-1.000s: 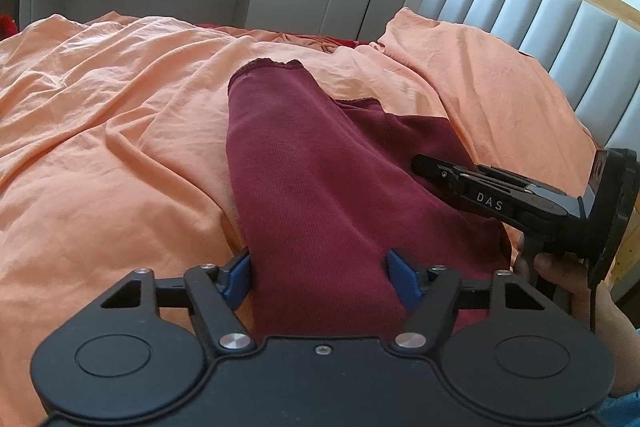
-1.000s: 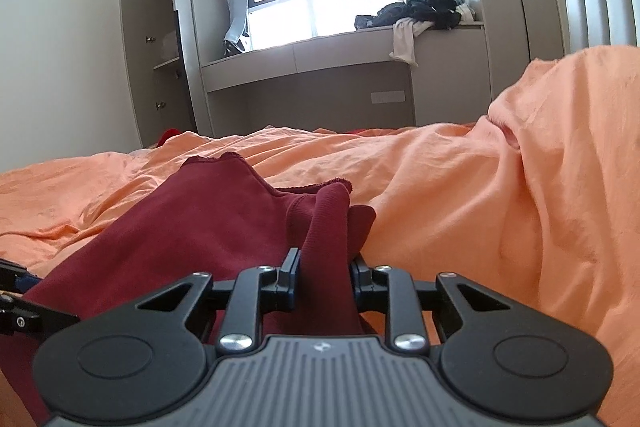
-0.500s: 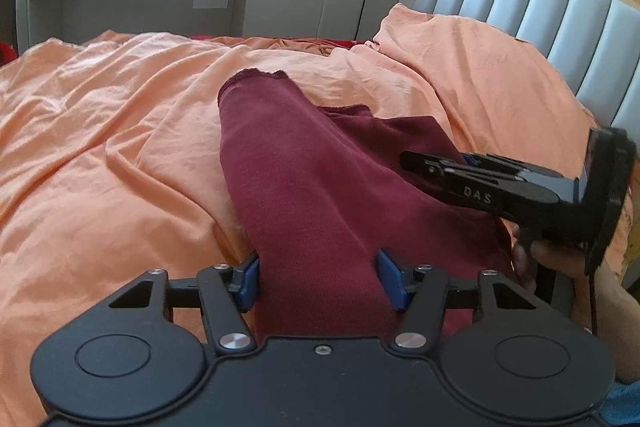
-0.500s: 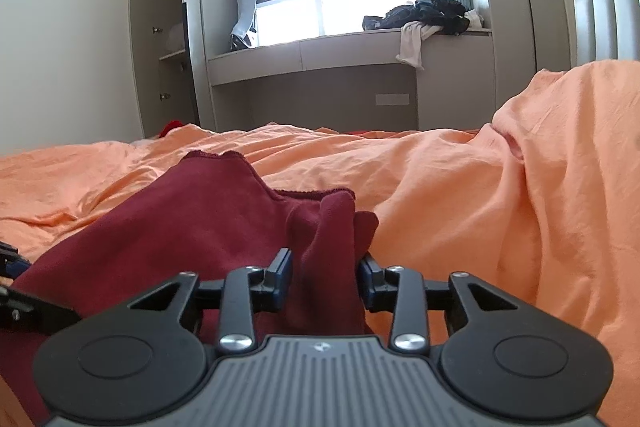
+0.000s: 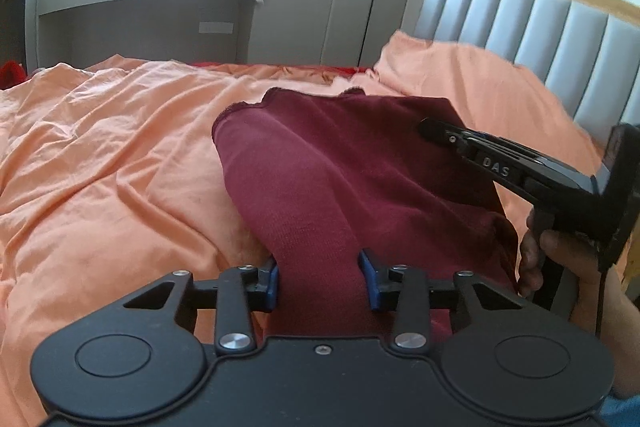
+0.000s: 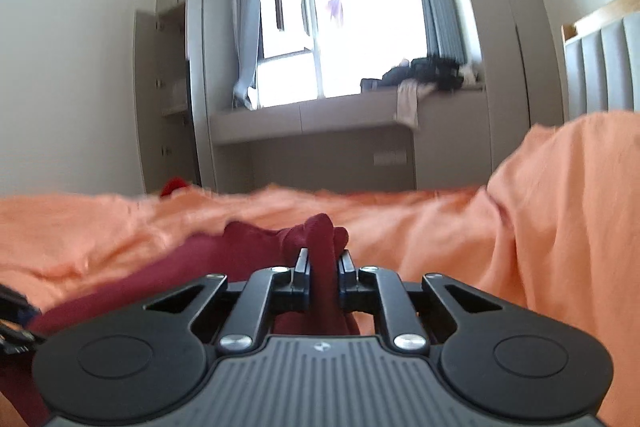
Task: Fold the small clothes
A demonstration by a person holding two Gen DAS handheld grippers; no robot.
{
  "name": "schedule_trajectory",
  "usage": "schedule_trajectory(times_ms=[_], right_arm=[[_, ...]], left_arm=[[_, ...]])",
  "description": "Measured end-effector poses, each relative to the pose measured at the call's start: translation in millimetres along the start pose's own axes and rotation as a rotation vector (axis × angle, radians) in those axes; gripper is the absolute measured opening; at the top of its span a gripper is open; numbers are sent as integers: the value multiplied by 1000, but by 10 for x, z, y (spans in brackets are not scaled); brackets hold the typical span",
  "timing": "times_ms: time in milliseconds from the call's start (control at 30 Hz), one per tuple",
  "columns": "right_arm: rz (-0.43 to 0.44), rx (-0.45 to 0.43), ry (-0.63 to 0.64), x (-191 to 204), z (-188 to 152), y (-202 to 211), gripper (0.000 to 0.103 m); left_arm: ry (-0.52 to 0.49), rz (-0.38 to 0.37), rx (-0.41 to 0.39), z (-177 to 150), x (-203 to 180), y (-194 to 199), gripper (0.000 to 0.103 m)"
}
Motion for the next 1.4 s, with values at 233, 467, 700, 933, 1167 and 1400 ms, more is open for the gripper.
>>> schedule_trajectory(times_ms=[233, 467, 700, 933, 1167, 1400], right_arm=[[35, -43, -25, 267, 325, -197, 13], [124, 15, -20, 709, 417, -612, 13], [130, 114, 27, 1018, 124, -1009, 14], [70, 173, 48, 997, -118, -1121, 27], [57, 173, 38, 946, -164, -1063, 59], [42, 143, 67, 969, -124, -854, 90]], left_arm=[[34, 31, -72, 305, 240, 205, 40], [139, 93, -79, 345, 863, 436, 40], [230, 106, -37, 99, 1364, 328, 42], [250, 132, -80, -24, 1428, 325, 54], [316, 153, -88, -73, 1508, 382, 77], [348, 220, -89, -175, 1563, 428, 94]])
Point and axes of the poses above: each gripper's, at about its wrist camera, not at the fingertips, and y roughly against the way its jaws point, x to its left, z to its top, the point moved 6 cm from there along -y, roughly the way its jaws point
